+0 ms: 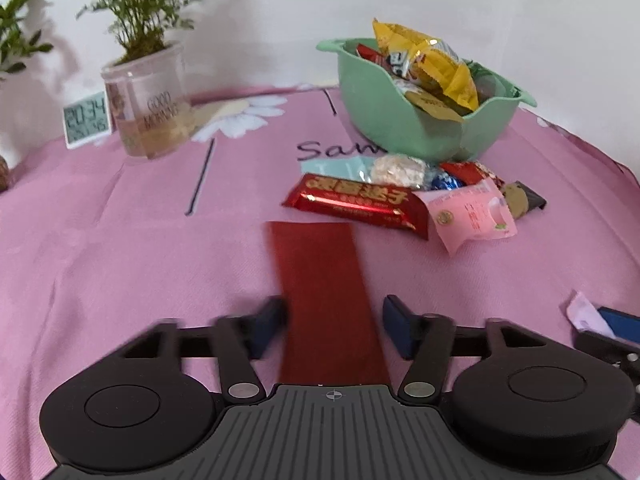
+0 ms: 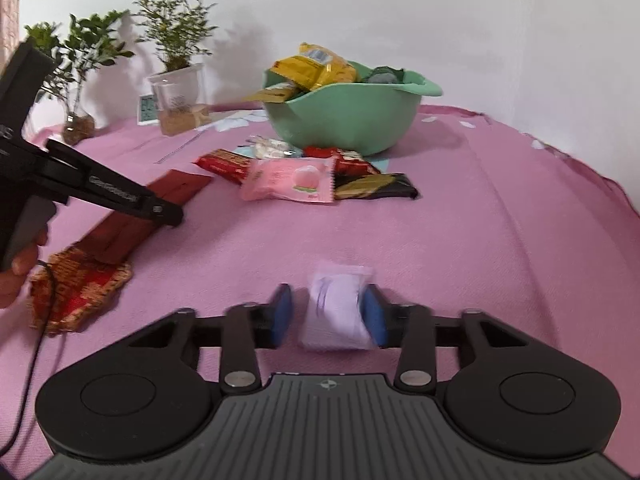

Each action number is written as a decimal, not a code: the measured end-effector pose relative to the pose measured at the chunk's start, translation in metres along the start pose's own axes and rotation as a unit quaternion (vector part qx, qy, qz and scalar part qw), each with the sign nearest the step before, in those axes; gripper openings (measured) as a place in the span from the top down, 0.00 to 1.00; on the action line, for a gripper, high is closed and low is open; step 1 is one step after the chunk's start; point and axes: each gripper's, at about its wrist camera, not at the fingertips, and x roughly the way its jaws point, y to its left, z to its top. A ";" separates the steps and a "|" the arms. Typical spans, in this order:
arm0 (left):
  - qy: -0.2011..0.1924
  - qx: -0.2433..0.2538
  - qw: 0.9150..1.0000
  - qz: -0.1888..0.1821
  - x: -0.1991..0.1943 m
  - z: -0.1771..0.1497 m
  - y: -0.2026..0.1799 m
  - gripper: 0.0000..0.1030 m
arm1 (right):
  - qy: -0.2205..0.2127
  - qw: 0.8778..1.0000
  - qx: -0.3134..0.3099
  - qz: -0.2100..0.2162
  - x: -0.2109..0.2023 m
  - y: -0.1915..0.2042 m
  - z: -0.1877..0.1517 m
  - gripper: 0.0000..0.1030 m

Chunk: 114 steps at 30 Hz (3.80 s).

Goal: Organize snacks
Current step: 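Drop the red envelope with the left tool while the right tool drops the white packet in the bowl, then grasp the pink peach candy packet with the right tool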

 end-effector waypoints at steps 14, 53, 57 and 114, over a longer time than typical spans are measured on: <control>-0.064 -0.013 0.998 -0.020 -0.049 0.033 0.016 0.00 | -0.092 0.995 0.010 0.034 -0.008 -0.024 0.062 0.73; -0.029 0.225 0.974 -0.025 0.091 0.216 -0.089 0.00 | -0.199 0.967 0.143 0.070 0.090 -0.096 0.095 0.34; -0.014 0.165 0.985 -0.047 0.102 0.225 -0.071 0.00 | -0.207 0.966 0.141 0.068 0.087 -0.097 0.093 0.34; 0.032 0.031 0.983 -0.176 0.015 0.015 -0.006 0.00 | 0.014 0.992 0.002 0.128 0.056 -0.018 0.044 0.21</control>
